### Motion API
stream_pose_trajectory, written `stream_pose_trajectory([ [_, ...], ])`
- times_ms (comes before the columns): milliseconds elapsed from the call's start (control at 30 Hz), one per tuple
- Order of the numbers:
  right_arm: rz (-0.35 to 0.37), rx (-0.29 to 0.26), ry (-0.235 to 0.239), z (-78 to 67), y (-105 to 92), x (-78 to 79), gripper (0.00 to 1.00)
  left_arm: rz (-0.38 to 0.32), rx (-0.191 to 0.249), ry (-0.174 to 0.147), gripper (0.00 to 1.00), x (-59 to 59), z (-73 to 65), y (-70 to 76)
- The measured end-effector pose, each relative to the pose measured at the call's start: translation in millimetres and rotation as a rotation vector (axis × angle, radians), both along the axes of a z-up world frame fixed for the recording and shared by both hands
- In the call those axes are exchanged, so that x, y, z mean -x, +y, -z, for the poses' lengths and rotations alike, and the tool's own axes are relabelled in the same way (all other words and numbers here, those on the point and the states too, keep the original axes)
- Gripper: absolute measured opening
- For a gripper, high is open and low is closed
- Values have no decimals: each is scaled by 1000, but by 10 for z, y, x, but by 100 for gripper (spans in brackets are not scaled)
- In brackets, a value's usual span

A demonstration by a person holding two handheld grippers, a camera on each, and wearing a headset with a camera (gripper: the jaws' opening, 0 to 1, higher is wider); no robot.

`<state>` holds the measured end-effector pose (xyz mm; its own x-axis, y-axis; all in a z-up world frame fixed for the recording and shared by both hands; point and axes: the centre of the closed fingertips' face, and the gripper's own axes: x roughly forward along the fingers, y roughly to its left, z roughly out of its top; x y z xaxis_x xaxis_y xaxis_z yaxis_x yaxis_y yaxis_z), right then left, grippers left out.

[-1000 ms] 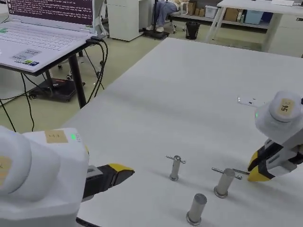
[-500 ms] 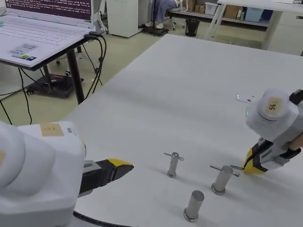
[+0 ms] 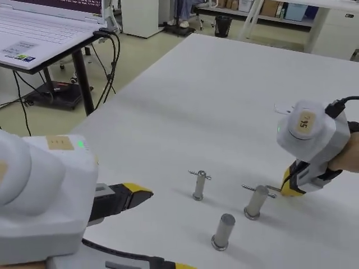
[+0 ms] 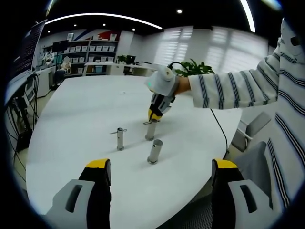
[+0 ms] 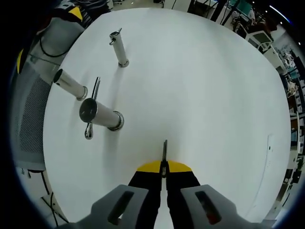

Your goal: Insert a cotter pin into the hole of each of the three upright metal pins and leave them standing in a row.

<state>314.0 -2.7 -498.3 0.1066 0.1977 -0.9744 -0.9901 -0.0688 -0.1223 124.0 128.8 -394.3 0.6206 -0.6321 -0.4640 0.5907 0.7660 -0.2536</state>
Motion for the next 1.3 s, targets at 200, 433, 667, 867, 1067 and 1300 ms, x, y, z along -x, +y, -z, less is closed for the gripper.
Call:
stream_pose_trajectory([
  [200,8,-14,29,1,-20,44,0,2,-5,-13,86,-11,-26,-18],
  [433,-9,-11,11,-119,-89,124,0,-3,-4,-12,86,-14,-13,-27],
  [667,-5,-64,-15,-332,-109,202,0,-3,14,-6,85,-26,-10,-35],
  [867,-8,-108,-82,-520,-115,246,0,0,26,-8,84,-58,-30,-47],
  [1067,-20,-147,-145,-675,-124,342,0,-10,25,-24,80,-122,-67,-19],
  [1300,-43,-211,-188,-814,-48,452,0,-9,35,-35,75,-192,-135,-30],
])
